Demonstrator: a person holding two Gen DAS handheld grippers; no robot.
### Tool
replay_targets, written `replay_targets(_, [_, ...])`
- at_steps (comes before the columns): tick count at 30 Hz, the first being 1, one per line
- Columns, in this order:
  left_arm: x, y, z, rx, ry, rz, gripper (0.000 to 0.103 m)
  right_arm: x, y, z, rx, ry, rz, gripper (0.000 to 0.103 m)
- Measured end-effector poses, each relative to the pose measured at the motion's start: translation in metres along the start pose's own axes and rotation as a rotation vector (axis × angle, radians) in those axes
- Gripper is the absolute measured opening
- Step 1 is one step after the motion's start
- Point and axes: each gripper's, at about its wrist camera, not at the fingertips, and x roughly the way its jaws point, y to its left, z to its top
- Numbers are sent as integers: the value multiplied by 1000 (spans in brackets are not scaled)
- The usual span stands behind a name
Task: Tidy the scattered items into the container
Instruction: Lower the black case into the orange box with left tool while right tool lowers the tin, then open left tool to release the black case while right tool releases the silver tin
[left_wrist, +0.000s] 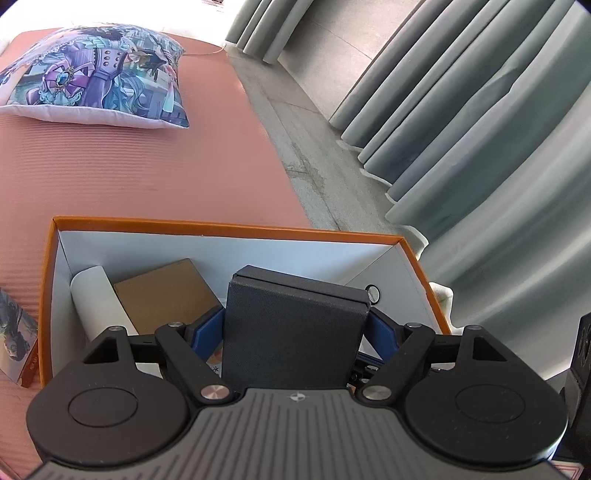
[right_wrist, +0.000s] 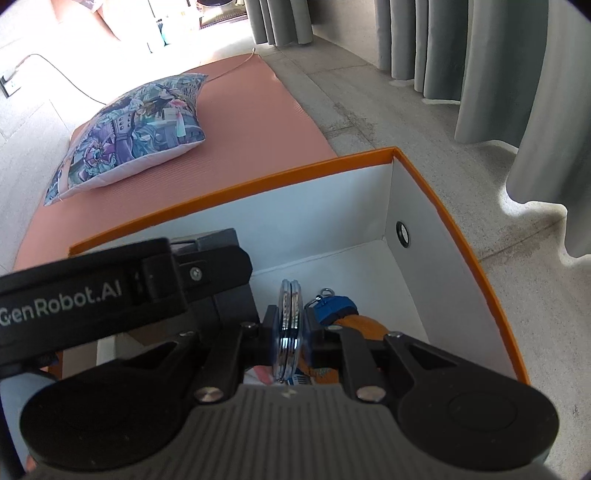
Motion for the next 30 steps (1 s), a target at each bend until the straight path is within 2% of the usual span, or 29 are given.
replay_targets(7, [-3,-7,-6,49,13,30,95,13,1,0,-12,84,-37,17])
replay_targets(11, [-9,-8,-6,41,0,40,95,9,2,-1,-22,56,-50,20])
replay_targets(15, [-13,-11,-4,45,1,53,95,1,2,-2,-14,11,-58,27])
replay_targets(21, [-17,-14,-1,23,31,86,95,-2,3,-2,-7,-9,-77,37])
replay_targets(25, [-32,-21,0,38,-47,96,95,-4,2,-2,3,-28,-78,42])
replay_targets(30, [-52,-29,5,57,-147,92,95,-5,-1,-2,25,-35,-76,43])
